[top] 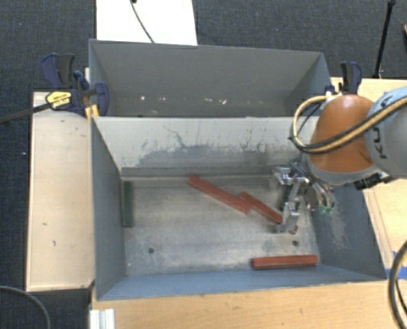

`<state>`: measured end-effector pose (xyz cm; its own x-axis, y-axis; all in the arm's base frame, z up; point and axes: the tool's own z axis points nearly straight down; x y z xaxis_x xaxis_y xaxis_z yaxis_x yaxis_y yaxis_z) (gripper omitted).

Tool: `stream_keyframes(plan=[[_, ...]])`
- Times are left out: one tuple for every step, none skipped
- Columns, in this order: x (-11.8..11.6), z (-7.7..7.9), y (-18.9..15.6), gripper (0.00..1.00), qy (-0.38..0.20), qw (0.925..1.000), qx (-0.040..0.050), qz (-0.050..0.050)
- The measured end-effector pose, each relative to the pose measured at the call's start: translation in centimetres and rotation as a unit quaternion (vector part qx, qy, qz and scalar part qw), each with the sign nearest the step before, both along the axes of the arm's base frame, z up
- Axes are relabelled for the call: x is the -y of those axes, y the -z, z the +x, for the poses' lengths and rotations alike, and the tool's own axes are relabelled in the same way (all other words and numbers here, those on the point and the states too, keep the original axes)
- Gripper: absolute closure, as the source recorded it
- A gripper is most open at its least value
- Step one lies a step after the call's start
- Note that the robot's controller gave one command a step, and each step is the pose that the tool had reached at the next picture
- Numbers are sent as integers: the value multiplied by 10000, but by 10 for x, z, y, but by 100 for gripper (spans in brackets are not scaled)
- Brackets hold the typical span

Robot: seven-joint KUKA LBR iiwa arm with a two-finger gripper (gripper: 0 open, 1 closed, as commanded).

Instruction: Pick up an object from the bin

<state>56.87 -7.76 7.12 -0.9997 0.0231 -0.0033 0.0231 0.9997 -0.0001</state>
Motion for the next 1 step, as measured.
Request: stream_keyframes(plan=[[-1, -2, 2, 100, 11, 10000, -46, 14]])
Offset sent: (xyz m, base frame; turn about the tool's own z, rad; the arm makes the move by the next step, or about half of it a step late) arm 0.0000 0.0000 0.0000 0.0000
